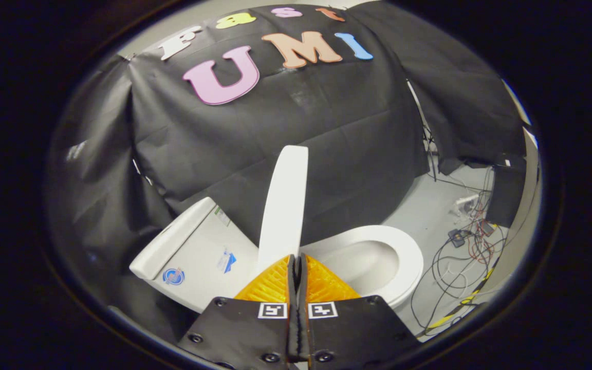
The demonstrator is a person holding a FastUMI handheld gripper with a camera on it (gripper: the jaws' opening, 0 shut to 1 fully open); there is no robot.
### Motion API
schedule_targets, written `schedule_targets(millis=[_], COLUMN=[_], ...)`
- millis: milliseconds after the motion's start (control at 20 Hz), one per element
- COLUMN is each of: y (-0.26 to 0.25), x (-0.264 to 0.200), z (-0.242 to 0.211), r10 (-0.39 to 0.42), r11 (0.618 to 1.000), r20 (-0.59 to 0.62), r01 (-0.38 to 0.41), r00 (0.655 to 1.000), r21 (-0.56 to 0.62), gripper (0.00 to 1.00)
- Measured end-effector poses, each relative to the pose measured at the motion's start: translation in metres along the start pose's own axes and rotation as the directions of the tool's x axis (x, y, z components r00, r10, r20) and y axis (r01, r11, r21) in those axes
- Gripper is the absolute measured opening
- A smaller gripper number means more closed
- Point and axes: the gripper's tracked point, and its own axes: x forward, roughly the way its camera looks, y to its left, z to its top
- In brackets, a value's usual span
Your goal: Open the toilet lid.
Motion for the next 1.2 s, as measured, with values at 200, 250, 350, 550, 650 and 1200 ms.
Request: schedule_targets(millis=[200,250,350,550,650,1200], y=[0.014,0.017,0.024,0.039,0.047,0.102], x=[-0.002,-0.002,-0.002,-0.001,-0.002,0.0], z=[0.005,0.007,0.009,0.011,0.011,0.01], r10=[0.023,0.028,0.038,0.053,0.067,0.137], r11=[0.999,0.999,0.998,0.996,0.994,0.972], r20=[0.01,0.009,0.006,0.007,0.008,0.014], r01=[-0.022,-0.028,-0.038,-0.052,-0.066,-0.131], r00=[1.0,1.0,0.999,0.999,0.998,0.991], r21=[-0.03,-0.039,-0.054,-0.077,-0.093,-0.195], gripper=[0.0,0.0,0.0,0.0,0.01,0.0])
